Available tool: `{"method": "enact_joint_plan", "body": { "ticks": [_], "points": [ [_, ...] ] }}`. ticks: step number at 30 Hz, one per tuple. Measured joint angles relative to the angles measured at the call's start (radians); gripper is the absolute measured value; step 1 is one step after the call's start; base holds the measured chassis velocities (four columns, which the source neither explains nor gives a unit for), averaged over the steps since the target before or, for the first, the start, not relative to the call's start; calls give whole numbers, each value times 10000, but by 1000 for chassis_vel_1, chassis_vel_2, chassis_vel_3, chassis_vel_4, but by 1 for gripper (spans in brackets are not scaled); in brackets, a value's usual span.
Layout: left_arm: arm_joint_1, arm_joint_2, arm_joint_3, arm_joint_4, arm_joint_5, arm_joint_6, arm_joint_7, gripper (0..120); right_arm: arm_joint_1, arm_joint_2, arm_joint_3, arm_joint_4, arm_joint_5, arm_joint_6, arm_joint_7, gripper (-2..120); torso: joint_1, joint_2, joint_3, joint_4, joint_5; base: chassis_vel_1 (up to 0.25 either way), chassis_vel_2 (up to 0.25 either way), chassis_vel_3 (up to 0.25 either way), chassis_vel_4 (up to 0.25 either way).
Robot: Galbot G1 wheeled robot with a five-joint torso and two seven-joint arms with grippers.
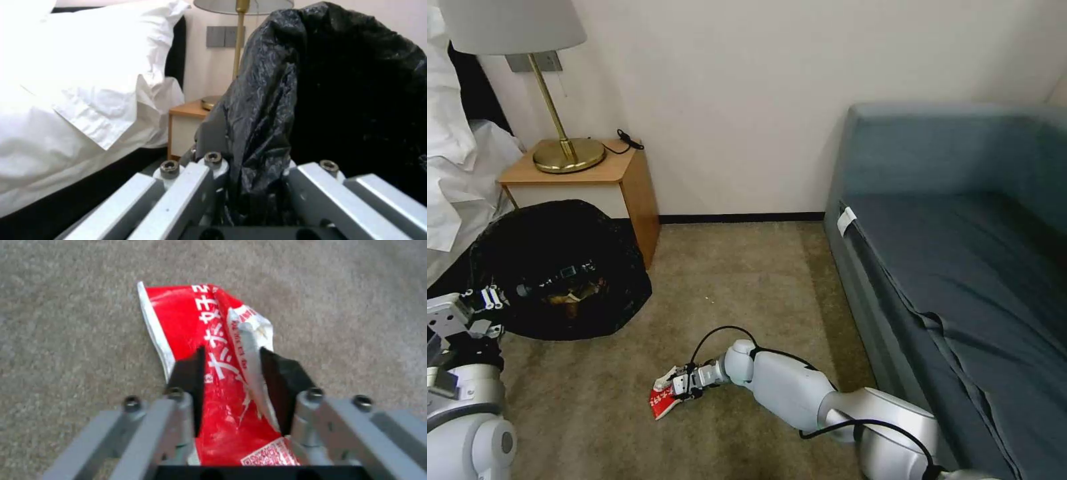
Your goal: Pick up the trash bin, then pick up the garbage on the floor and place it into the trash bin.
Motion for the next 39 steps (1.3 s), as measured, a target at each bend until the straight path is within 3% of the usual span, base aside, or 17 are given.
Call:
{"method": "enact_joint_plan", "body": {
  "ticks": [6,7,19,22,29,34,39],
  "points": [
    [41,-42,85,28,46,-69,12,4,-38,0,133,-74,-40,24,33,10,0,0,0,0,0,0,0,0,0],
    [41,-52,103,32,52,-75,14,4,-44,0,143,-90,-50,32,62,1,0,0,0,0,0,0,0,0,0],
    [56,-9,55,159,22,-126,72,4,34,0,311,-13,-14,45,67,0,0,0,0,0,-1,0,0,0,0],
    [-98,172,-154,483,-95,-100,77,4,51,0,420,67,6,45,15,0,0,-1,0,0,-2,0,0,0,0],
    [-726,1225,-847,2008,-872,-23,75,4,233,0,715,336,127,40,-331,0,0,0,0,1,-3,0,0,0,0],
    [-994,1557,-909,2652,-1049,-22,118,4,237,0,1109,546,110,41,-593,0,0,0,0,1,-4,0,0,0,0],
    [-1432,2147,-833,3666,-1376,-23,142,4,389,0,1661,845,-14,53,-836,0,0,0,1,1,-5,0,0,0,0]
  ]
}}
